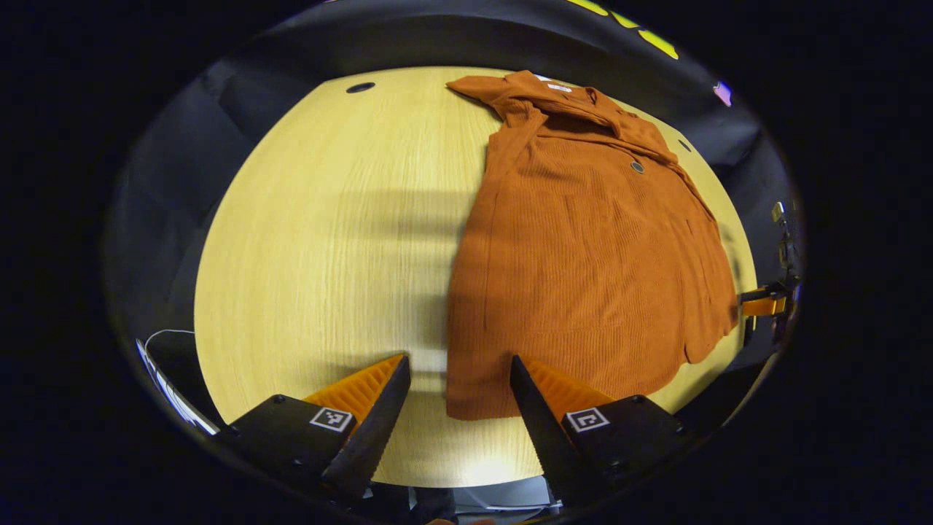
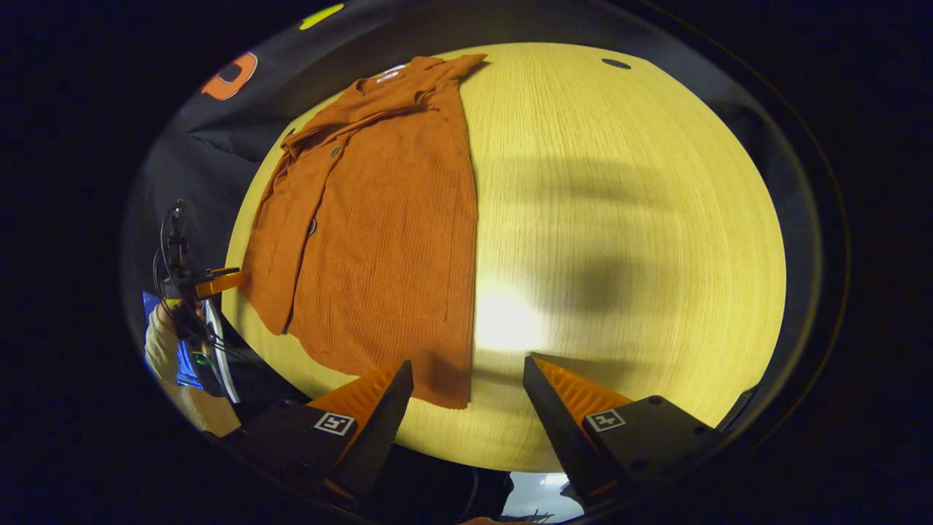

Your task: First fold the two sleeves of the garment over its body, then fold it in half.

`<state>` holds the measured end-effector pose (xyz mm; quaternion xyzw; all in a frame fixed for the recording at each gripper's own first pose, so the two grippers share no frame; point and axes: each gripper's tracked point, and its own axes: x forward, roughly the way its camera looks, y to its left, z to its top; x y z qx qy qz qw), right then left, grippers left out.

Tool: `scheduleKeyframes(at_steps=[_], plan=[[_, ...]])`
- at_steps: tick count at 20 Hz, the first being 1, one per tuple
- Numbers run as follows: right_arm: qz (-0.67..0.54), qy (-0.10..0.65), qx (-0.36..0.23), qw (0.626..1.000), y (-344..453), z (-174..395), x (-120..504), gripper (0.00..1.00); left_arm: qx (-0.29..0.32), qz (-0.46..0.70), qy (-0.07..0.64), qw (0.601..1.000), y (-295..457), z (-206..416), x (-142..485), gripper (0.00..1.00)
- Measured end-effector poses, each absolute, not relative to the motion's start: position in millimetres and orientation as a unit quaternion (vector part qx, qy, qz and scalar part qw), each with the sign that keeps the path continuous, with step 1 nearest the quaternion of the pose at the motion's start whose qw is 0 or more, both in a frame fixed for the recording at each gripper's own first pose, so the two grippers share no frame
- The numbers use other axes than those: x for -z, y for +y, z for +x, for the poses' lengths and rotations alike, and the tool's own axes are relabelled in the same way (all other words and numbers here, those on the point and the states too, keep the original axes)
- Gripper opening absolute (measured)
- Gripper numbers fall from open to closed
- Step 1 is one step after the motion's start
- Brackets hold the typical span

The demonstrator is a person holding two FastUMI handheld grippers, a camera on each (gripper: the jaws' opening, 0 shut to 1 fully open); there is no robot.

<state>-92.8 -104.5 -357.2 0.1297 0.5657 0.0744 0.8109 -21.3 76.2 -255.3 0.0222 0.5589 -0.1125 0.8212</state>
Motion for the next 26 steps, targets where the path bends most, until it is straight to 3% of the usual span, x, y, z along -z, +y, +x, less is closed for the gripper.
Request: scheduleKeyframes(at_steps=[6, 8, 9, 10, 11, 12, 13, 15, 17, 18, 19, 22, 23, 24, 25, 26], plan=[[0.196, 0.574, -0.069, 0.792, -103, -78, 354, 0.98, 0.164, -0.016, 0.6, 0.783, 65, -25, 254, 0.82], [0.21, 0.579, -0.085, 0.783, -88, -75, 353, 0.95, 0.177, -0.021, 0.609, 0.772, 57, -24, 255, 0.69], [0.215, 0.582, -0.095, 0.779, -81, -74, 353, 0.95, 0.179, -0.014, 0.614, 0.768, 57, -24, 256, 0.76], [0.214, 0.587, -0.104, 0.774, -73, -75, 355, 0.95, 0.178, -0.008, 0.619, 0.765, 58, -23, 257, 0.63], [0.215, 0.591, -0.11, 0.77, -66, -76, 358, 0.92, 0.181, -0.01, 0.625, 0.759, 58, -23, 258, 0.6], [0.213, 0.595, -0.113, 0.767, -60, -76, 359, 0.86, 0.184, -0.023, 0.635, 0.75, 52, -26, 259, 0.53], [0.213, 0.595, -0.119, 0.766, -56, -75, 357, 0.74, 0.184, -0.024, 0.636, 0.749, 51, -25, 259, 0.38], [0.208, 0.596, -0.127, 0.765, -50, -75, 358, 0.65, 0.185, -0.018, 0.637, 0.748, 49, -24, 259, 0.33], [0.199, 0.6, -0.116, 0.766, -49, -72, 368, 0.63, 0.184, -0.023, 0.64, 0.746, 47, -25, 260, 0.24], [0.207, 0.601, -0.119, 0.763, -48, -72, 364, 0.52, 0.182, -0.024, 0.64, 0.746, 47, -26, 261, 0.17], [0.21, 0.602, -0.12, 0.761, -48, -72, 362, 0.41, 0.178, -0.026, 0.64, 0.747, 47, -25, 261, 0.14], [0.212, 0.602, -0.128, 0.759, -44, -73, 361, 0.41, 0.173, -0.028, 0.64, 0.748, 45, -25, 260, 0.07], [0.21, 0.602, -0.131, 0.759, -43, -73, 361, 0.33, 0.173, -0.028, 0.641, 0.747, 45, -26, 260, 0.07], [0.205, 0.602, -0.129, 0.761, -45, -73, 362, 0.33, 0.172, -0.026, 0.64, 0.748, 45, -27, 259, 0.05], [0.205, 0.598, -0.123, 0.765, -48, -72, 360, 0.41, 0.173, -0.024, 0.639, 0.749, 43, -28, 258, 0.05], [0.208, 0.599, -0.114, 0.765, -49, -67, 364, 0.21, 0.174, -0.021, 0.636, 0.751, 42, -28, 256, 0.04]])
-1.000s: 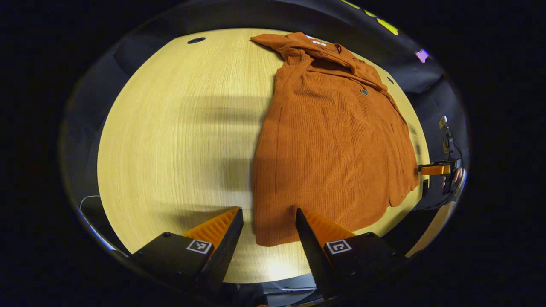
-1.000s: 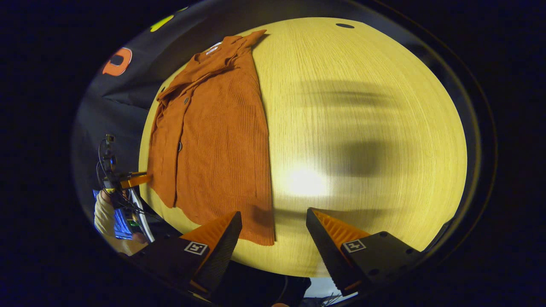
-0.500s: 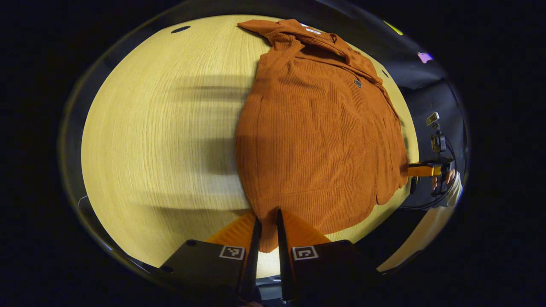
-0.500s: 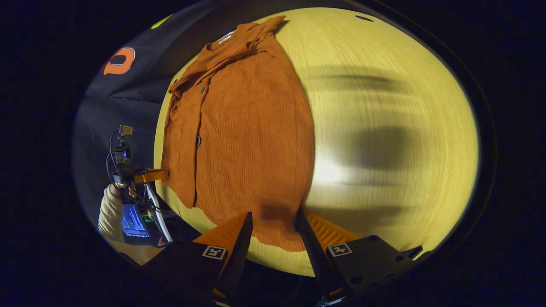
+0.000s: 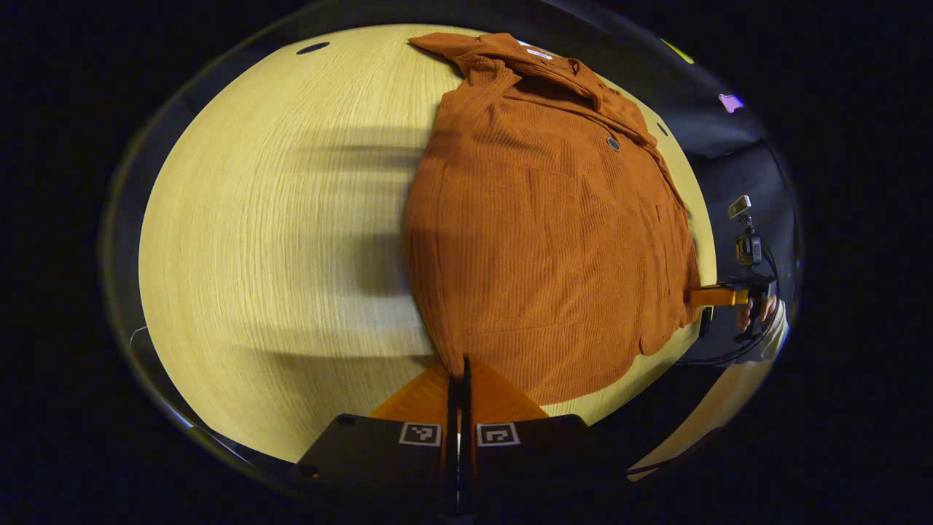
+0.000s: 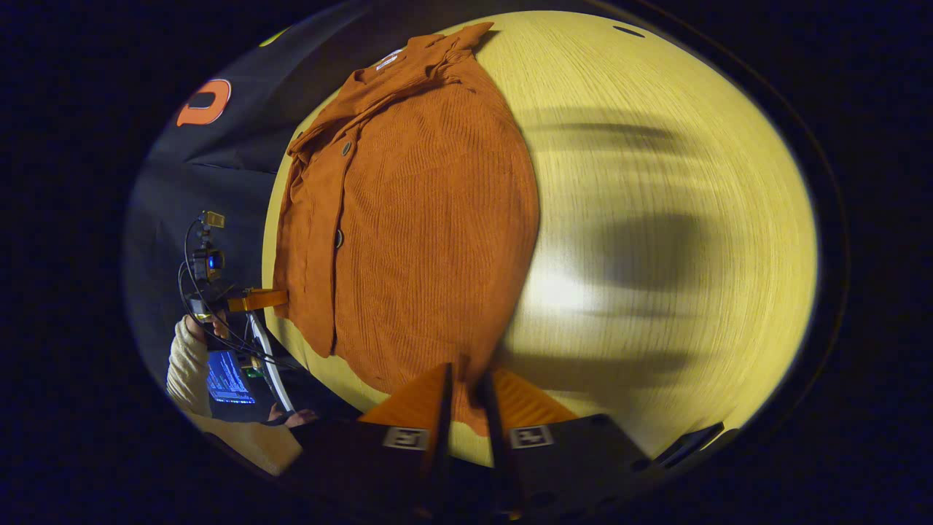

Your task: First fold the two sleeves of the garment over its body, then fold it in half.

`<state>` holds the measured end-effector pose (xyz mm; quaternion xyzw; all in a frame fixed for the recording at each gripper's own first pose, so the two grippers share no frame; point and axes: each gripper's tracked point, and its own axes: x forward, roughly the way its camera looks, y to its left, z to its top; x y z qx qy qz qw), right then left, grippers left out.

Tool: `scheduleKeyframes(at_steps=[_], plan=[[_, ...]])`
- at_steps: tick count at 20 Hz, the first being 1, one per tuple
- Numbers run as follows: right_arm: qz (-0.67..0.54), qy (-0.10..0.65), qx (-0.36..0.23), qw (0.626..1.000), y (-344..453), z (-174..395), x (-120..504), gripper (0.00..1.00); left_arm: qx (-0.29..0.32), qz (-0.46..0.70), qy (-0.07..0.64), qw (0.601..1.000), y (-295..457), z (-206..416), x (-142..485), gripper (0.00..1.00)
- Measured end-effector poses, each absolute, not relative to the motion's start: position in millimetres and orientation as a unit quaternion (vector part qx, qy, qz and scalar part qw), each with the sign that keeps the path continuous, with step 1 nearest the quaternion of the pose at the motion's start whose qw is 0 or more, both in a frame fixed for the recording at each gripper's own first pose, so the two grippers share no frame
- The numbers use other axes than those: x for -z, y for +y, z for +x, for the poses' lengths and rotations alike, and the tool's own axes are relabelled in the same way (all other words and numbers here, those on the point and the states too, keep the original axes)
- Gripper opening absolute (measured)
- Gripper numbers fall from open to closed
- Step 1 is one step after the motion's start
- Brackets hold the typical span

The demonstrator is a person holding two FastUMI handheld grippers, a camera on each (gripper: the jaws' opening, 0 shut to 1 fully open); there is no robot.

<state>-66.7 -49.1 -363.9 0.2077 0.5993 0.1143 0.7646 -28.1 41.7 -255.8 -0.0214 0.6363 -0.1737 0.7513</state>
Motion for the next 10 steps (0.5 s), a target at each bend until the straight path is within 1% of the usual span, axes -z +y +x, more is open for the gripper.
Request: scheduleKeyframes(at_steps=[1, 2, 8, 9, 10], plan=[[0.219, 0.599, -0.119, 0.761, -45, -68, 365, 0.01, 0.172, -0.018, 0.635, 0.753, 42, -28, 255, 0.04], [0.224, 0.598, -0.123, 0.76, -43, -69, 361, 0.11, 0.172, -0.017, 0.633, 0.754, 40, -29, 253, 0.03], [0.236, 0.574, -0.161, 0.767, -34, -70, 344, 0.1, 0.183, -0.008, 0.618, 0.764, 25, -32, 228, 0.03], [0.238, 0.568, -0.161, 0.771, -43, -62, 337, 0.11, 0.186, -0.002, 0.615, 0.766, 25, -33, 225, 0.03], [0.249, 0.565, -0.157, 0.771, -36, -64, 337, 0.06, 0.188, 0.007, 0.612, 0.768, 24, -34, 221, 0.03]])
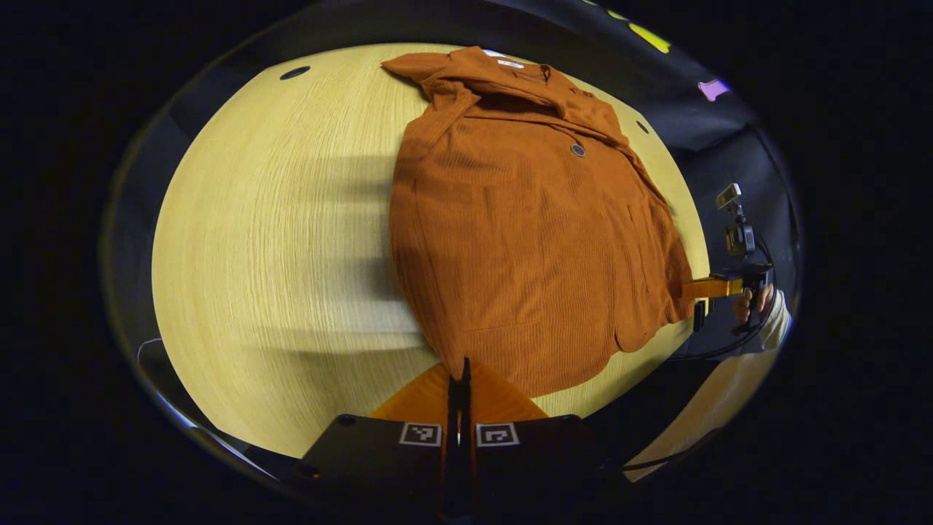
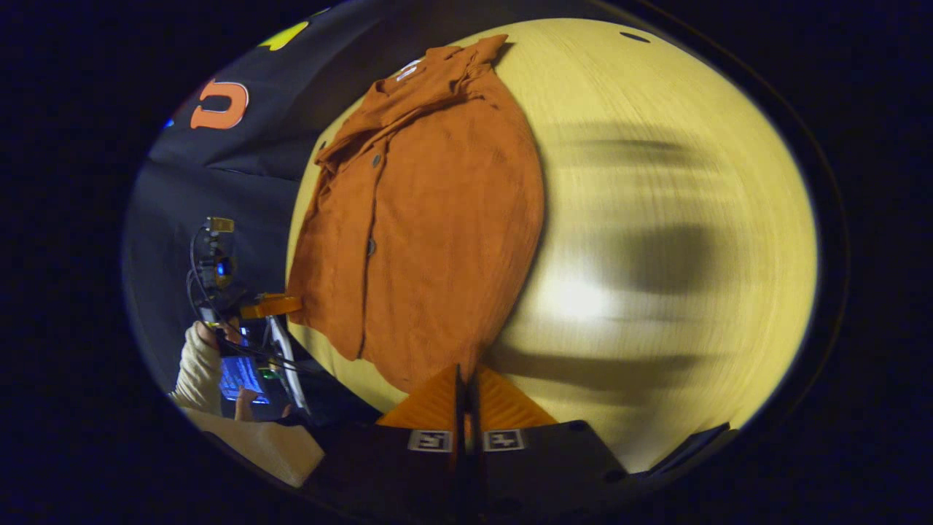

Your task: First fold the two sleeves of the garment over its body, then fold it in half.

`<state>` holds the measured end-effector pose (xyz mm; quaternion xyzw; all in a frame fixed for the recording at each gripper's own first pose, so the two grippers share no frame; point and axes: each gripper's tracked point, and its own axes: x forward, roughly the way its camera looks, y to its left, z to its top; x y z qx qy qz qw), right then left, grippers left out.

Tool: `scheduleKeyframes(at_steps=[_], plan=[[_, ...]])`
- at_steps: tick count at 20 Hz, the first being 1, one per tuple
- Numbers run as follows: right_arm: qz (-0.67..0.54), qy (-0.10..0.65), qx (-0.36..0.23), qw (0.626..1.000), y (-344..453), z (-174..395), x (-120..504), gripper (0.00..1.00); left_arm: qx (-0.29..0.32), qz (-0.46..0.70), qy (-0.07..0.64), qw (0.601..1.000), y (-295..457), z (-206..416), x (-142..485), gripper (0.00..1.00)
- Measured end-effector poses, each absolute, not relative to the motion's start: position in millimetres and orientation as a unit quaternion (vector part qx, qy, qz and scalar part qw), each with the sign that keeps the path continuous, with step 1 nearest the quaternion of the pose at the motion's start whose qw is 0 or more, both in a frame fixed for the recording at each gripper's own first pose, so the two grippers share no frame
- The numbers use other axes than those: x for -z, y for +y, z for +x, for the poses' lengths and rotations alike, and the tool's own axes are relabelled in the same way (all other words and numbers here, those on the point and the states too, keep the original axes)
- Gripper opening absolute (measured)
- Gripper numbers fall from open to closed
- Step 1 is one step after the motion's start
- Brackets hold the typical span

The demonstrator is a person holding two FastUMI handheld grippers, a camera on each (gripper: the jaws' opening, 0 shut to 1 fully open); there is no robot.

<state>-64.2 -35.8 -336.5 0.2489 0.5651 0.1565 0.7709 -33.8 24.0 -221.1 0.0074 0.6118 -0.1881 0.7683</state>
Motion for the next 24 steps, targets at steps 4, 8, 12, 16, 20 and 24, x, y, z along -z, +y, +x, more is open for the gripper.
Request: scheduleKeyframes(at_steps=[4, 8, 12, 16, 20, 24], plan=[[0.261, 0.544, -0.179, 0.777, -29, -62, 315, 0.01, 0.2, 0.045, 0.594, 0.778, 21, -32, 202, 0.04], [0.263, 0.511, -0.196, 0.795, -27, -50, 274, 0.01, 0.218, 0.066, 0.561, 0.796, 8, -24, 166, 0.03], [0.262, 0.472, -0.212, 0.814, -25, -28, 226, 0.01, 0.231, 0.08, 0.524, 0.816, -3, 1, 127, 0.03], [0.253, 0.438, -0.227, 0.832, -23, 9, 175, 0.01, 0.24, 0.1, 0.482, 0.837, -8, 37, 90, 0.03], [0.239, 0.414, -0.222, 0.85, -27, 57, 135, 0.01, 0.241, 0.106, 0.446, 0.855, -8, 89, 59, 0.03], [0.225, 0.387, -0.21, 0.869, -31, 119, 99, 0.01, 0.232, 0.064, 0.41, 0.88, -11, 155, 39, 0.04]])
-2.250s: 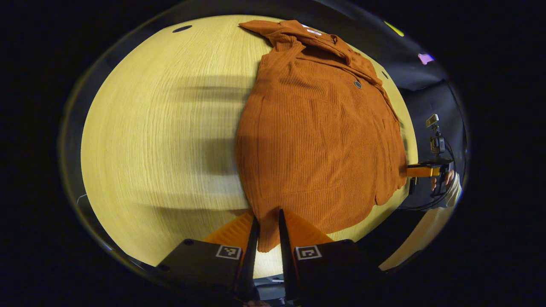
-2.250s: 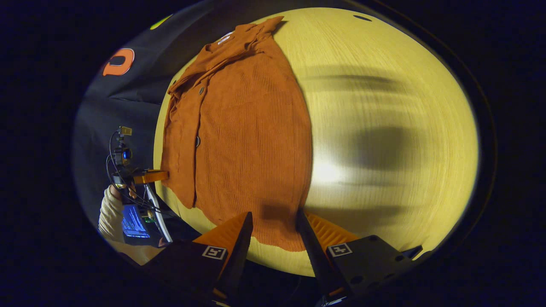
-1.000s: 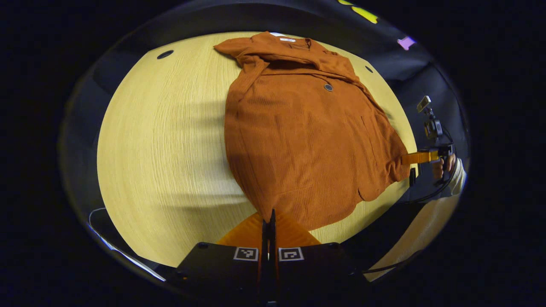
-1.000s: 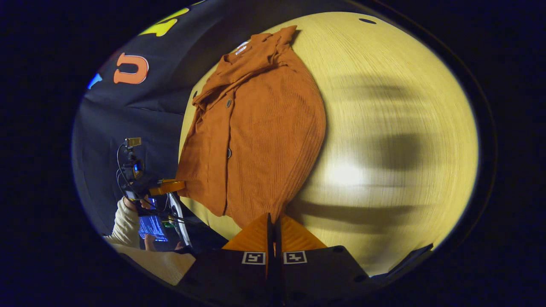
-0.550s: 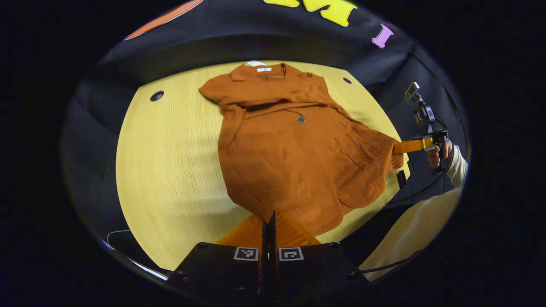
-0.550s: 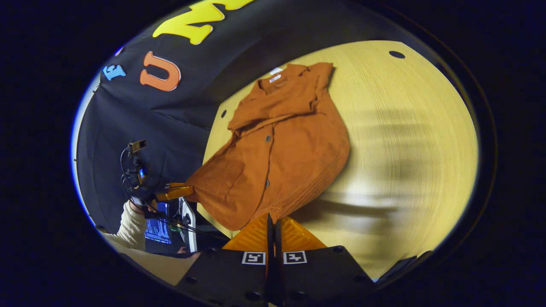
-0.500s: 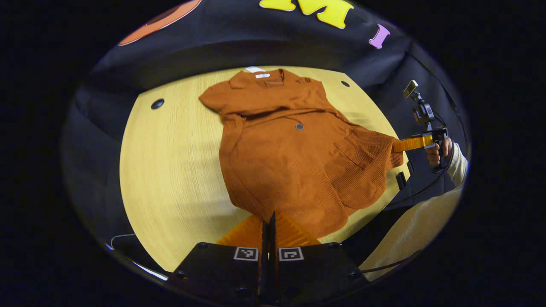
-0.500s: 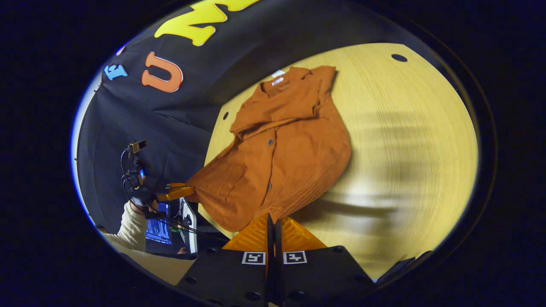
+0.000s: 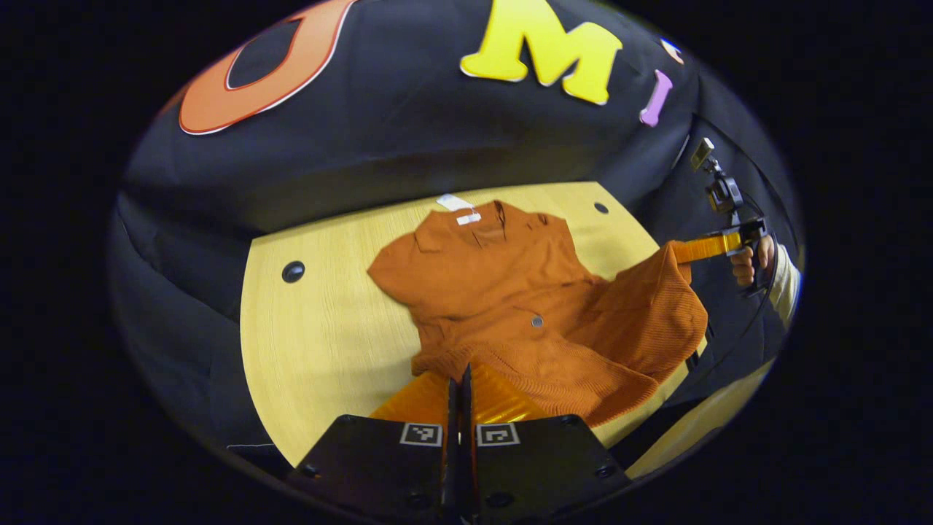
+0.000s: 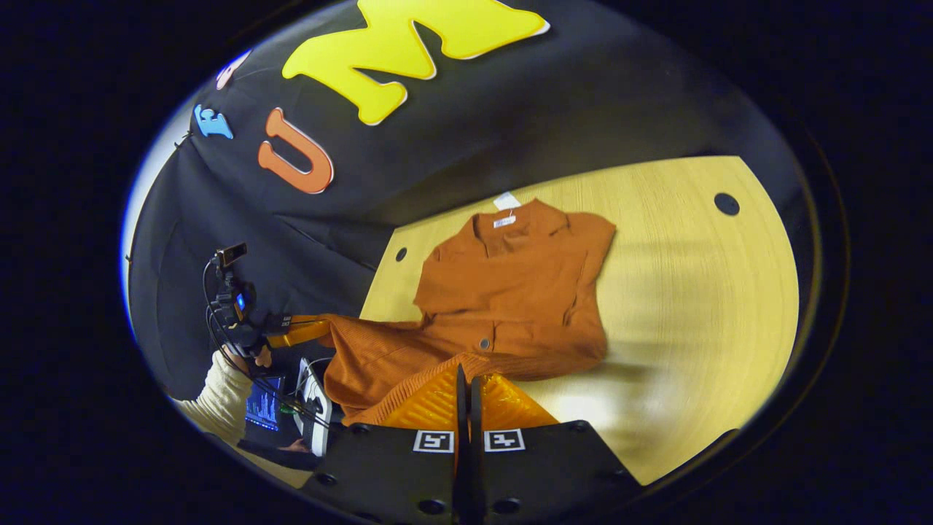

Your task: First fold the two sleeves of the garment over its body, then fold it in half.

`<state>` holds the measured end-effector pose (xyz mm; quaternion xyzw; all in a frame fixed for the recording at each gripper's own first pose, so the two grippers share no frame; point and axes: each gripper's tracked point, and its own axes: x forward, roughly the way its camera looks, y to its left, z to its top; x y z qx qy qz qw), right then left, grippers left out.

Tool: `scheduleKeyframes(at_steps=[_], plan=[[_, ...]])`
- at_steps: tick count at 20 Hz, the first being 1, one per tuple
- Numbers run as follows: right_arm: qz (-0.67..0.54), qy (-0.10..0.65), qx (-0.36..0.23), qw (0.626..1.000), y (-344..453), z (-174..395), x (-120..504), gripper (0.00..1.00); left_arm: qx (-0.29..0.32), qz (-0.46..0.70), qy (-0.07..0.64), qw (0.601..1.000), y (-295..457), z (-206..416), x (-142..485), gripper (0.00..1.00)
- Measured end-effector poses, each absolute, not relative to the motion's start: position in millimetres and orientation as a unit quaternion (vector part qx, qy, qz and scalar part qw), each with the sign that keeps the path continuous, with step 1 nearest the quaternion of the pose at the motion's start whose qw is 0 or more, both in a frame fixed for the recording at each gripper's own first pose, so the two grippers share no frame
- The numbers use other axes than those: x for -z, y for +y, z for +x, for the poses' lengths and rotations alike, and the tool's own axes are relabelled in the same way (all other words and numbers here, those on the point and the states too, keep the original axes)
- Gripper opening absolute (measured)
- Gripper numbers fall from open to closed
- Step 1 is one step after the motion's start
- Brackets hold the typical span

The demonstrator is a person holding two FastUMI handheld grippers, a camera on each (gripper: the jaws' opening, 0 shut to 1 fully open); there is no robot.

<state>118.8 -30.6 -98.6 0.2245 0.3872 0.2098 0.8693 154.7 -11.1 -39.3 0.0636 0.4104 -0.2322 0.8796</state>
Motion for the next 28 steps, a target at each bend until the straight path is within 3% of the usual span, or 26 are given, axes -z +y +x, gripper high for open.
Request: scheduleKeyframes(at_steps=[7, 16, 22, 28], plan=[[0.268, 0.36, -0.163, 0.879, -42, 230, 87, 0.0, 0.202, -0.087, 0.387, 0.895, -11, 261, 54, 0.03], [0.387, 0.374, -0.059, 0.841, -80, 343, 182, 0.0, 0.132, -0.294, 0.408, 0.854, -13, 356, 153, 0.03], [0.531, 0.333, 0.011, 0.779, -111, 358, 201, 0.01, 0.065, -0.505, 0.341, 0.791, -18, 386, 152, 0.03], [0.602, 0.303, 0.06, 0.736, -124, 354, 205, 0.02, 0.021, -0.6, 0.3, 0.742, -31, 378, 143, 0.05]])
